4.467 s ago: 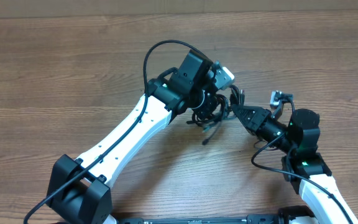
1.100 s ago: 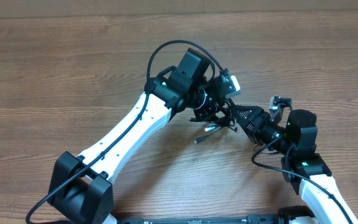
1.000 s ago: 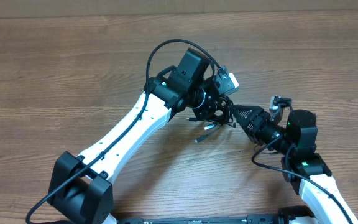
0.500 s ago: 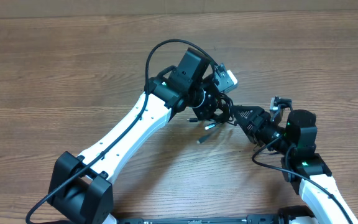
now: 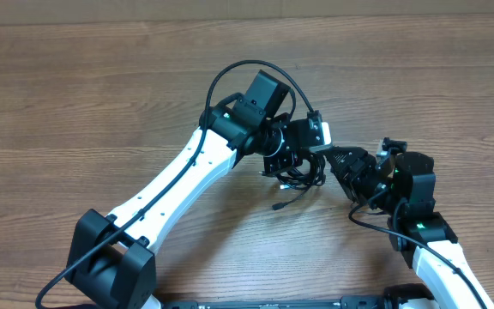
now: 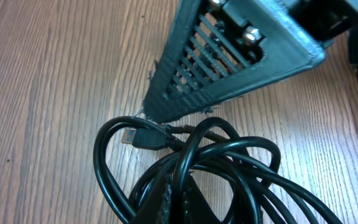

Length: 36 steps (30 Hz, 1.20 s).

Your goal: Untangle cables

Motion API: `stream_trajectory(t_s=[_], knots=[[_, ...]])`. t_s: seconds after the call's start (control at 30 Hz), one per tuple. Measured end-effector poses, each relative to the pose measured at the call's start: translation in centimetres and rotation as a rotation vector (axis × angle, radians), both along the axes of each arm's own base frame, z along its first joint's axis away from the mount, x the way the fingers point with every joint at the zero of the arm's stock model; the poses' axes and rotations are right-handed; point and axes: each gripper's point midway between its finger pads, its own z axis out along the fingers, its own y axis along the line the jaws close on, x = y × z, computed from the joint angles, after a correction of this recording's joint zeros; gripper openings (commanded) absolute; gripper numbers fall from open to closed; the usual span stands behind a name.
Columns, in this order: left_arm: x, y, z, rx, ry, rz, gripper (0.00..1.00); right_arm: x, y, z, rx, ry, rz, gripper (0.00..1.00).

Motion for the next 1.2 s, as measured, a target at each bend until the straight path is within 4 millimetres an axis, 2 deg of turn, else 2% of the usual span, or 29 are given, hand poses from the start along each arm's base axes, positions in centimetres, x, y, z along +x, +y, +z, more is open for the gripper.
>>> stream_trajectory(t_s=[0.3,0.5,0.73,0.87,1.2], knots=[[-1.2,-0.5,0.5,-0.045,0.004,-0.09,0.04,0.0,-0.1,-0.1,-0.003,0.005,-0.008,0.63],[-1.5,-1.9,2.1,-0.149,-0.029,-0.164,0.04,0.0,-0.1,-0.1,0.001,0.008,-0.007,0.57],[-2.1,-2.6,3.1,-0.214,-0.02,-0.208,0.04,0.0,-0.1,-0.1,0.001,0.008,-0.007,0.5],[-2.5,-2.9,3.4,-0.239,-0.008,-0.227,0.04,0.0,0.0,-0.1,0.002,0.008,-0.004,0.45],[-2.7,-3.8,4.1,-0.275,-0.039,-0.256,0.04,0.0,-0.1,-0.2,0.001,0.01,-0.006,0.2]])
